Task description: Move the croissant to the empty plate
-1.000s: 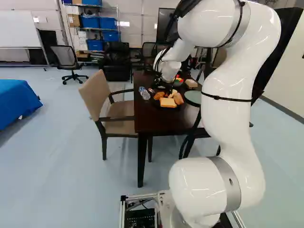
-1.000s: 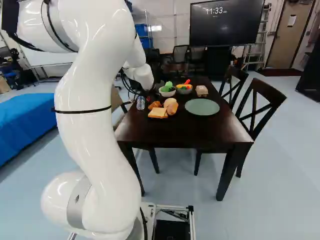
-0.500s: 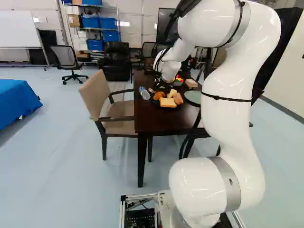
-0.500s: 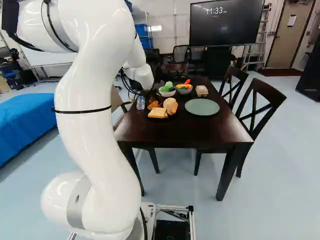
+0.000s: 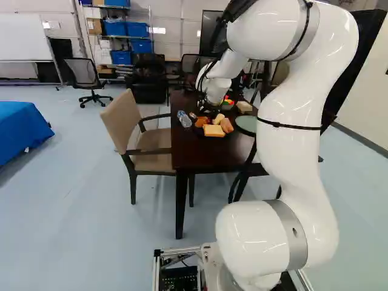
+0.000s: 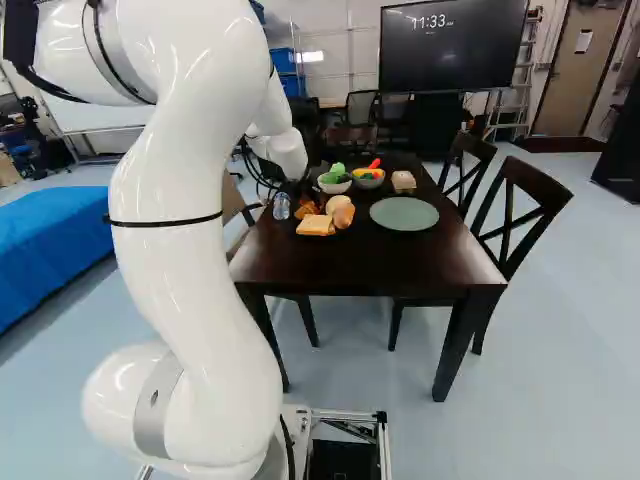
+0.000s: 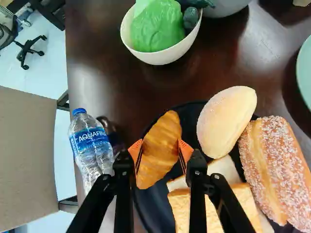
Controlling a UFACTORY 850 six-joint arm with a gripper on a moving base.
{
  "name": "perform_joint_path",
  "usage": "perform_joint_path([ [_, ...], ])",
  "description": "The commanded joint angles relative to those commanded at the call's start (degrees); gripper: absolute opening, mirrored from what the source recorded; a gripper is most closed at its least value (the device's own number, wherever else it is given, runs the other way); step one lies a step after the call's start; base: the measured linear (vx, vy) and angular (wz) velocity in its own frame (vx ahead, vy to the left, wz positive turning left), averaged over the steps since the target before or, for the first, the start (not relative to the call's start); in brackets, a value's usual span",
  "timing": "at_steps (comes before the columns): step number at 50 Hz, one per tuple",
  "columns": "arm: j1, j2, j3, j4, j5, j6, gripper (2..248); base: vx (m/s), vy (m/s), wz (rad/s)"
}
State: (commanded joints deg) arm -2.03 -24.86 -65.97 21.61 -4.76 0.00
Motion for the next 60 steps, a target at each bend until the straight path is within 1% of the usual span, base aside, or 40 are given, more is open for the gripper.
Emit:
perform_joint_path([
  [7,0.0,0.0,0.0,0.0,0.0,0.0,117,0.0,0.0,0.0],
  [8,0.0,0.0,0.0,0.0,0.0,0.0,105,0.0,0.0,0.0],
  [12,0.0,0.0,0.0,0.0,0.0,0.0,105,0.0,0.0,0.0],
  [13,0.0,0.0,0.0,0.0,0.0,0.0,99,0.0,0.0,0.0],
  [38,0.0,0.0,0.0,0.0,0.0,0.0,99,0.0,0.0,0.0],
  [39,0.0,0.0,0.0,0.0,0.0,0.0,90,0.0,0.0,0.0],
  [44,0.0,0.0,0.0,0.0,0.0,0.0,90,0.0,0.0,0.0],
  [45,0.0,0.0,0.0,0.0,0.0,0.0,82,0.0,0.0,0.0],
  [60,0.0,0.8,0.2,0.0,0.0,0.0,84,0.0,0.0,0.0],
])
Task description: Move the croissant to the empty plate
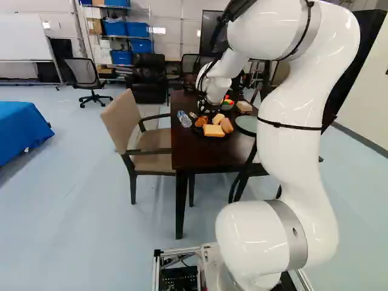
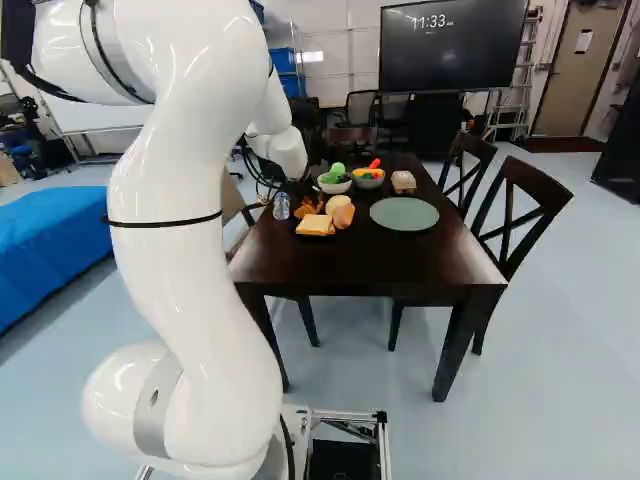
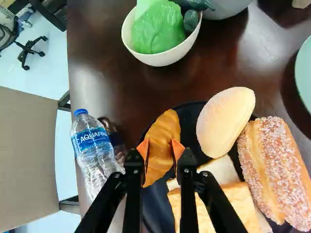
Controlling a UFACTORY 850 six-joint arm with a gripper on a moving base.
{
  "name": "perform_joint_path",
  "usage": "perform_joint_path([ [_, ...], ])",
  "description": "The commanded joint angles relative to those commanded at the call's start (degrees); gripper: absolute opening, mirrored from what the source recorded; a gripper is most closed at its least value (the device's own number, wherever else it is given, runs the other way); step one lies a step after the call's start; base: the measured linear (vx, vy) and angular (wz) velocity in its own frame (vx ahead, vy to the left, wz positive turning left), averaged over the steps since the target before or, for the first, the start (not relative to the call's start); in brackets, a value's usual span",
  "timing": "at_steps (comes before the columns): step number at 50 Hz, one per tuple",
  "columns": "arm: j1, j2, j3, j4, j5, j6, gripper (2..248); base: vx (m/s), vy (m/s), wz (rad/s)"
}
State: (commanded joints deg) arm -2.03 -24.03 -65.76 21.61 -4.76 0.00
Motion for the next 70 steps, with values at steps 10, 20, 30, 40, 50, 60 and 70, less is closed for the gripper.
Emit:
perform_joint_path([
  [10,0.0,1.4,0.3,0.0,0.0,0.0,84,0.0,0.0,0.0],
  [20,0.0,2.8,0.6,0.0,0.0,0.0,84,0.0,0.0,0.0],
  [30,0.0,4.2,0.8,0.0,0.0,0.0,84,0.0,0.0,0.0],
  [40,0.0,5.6,1.0,0.0,0.0,0.0,84,0.0,0.0,0.0],
  [50,-0.6,7.0,1.3,0.0,0.0,0.0,84,0.0,0.0,0.0],
  [60,-2.2,8.9,2.0,0.0,0.0,0.0,84,0.0,0.0,0.0],
  [70,-3.9,10.7,2.8,0.0,0.0,0.0,84,0.0,0.0,0.0],
])
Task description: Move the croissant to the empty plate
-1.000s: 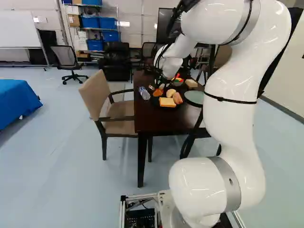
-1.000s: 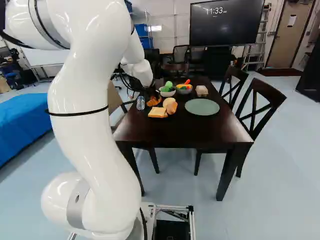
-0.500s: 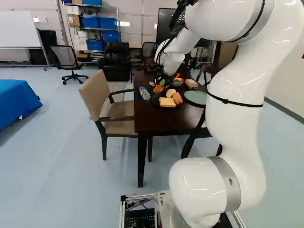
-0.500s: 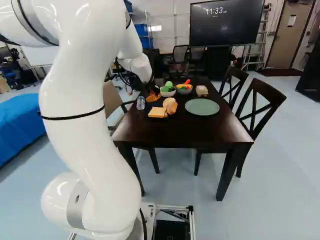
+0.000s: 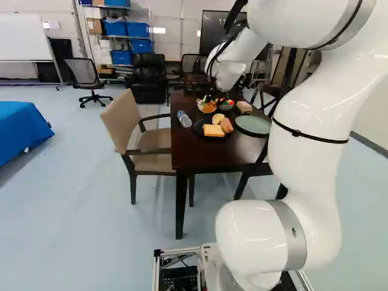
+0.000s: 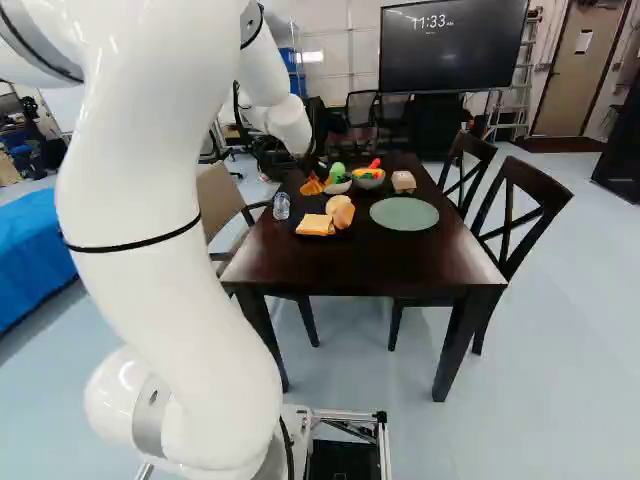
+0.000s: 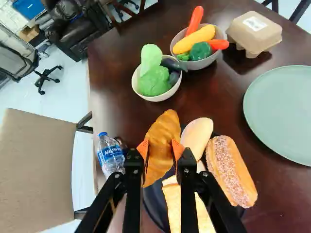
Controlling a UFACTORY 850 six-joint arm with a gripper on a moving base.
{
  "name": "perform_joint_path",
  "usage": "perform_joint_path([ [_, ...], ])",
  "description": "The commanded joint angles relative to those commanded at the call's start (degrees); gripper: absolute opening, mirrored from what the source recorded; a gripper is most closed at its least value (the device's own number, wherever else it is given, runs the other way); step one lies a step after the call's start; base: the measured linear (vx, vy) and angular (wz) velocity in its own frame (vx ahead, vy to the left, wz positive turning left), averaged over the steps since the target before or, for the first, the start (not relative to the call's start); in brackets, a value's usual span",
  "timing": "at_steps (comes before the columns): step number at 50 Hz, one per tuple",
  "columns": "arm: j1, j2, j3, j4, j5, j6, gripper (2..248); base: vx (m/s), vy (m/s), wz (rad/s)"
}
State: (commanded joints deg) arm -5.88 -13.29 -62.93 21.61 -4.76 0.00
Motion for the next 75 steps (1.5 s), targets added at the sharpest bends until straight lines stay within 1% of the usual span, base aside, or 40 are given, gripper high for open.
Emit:
perform_joint_path([
  [31,-5.6,6.8,3.3,0.0,0.0,0.0,84,0.0,0.0,0.0],
  [47,-8.6,9.8,4.4,0.0,0.0,0.0,84,0.0,0.0,0.0],
  [63,-11.6,10.1,4.7,0.0,0.0,0.0,84,0.0,0.0,0.0],
  [75,-13.7,9.4,3.9,0.0,0.0,0.0,84,0.0,0.0,0.0],
])
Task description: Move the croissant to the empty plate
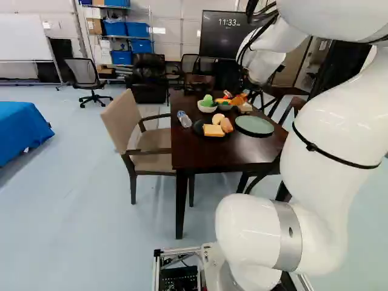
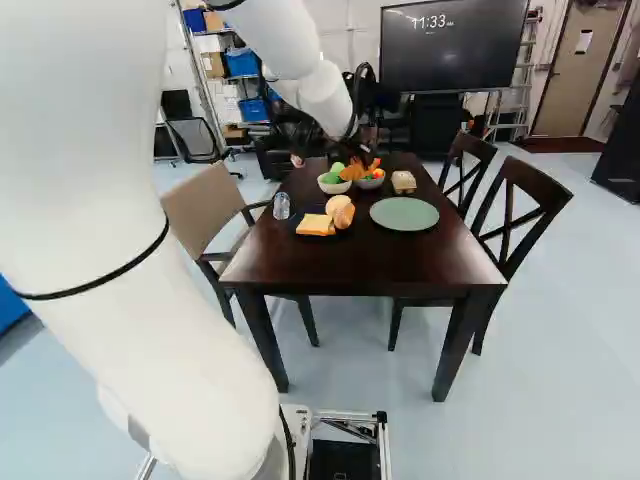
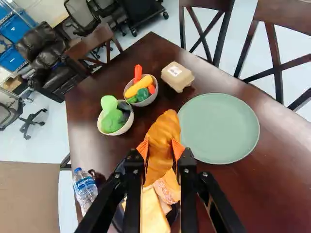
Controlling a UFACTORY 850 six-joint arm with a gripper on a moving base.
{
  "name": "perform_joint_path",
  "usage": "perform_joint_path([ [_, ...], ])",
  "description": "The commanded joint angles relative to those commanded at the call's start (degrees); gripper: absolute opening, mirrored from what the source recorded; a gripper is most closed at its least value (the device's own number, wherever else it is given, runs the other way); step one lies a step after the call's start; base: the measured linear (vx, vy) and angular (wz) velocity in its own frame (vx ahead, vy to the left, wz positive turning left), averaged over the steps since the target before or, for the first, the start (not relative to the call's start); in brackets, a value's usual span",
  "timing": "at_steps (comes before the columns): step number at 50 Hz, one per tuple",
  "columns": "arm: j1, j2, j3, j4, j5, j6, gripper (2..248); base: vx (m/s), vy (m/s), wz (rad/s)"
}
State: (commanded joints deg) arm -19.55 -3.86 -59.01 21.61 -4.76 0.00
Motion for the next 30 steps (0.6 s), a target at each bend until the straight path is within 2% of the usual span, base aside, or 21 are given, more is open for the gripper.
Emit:
perform_joint_path([
  [30,-4.6,-3.7,-4.0,0.0,0.0,0.0,84,0.0,0.0,0.0],
])
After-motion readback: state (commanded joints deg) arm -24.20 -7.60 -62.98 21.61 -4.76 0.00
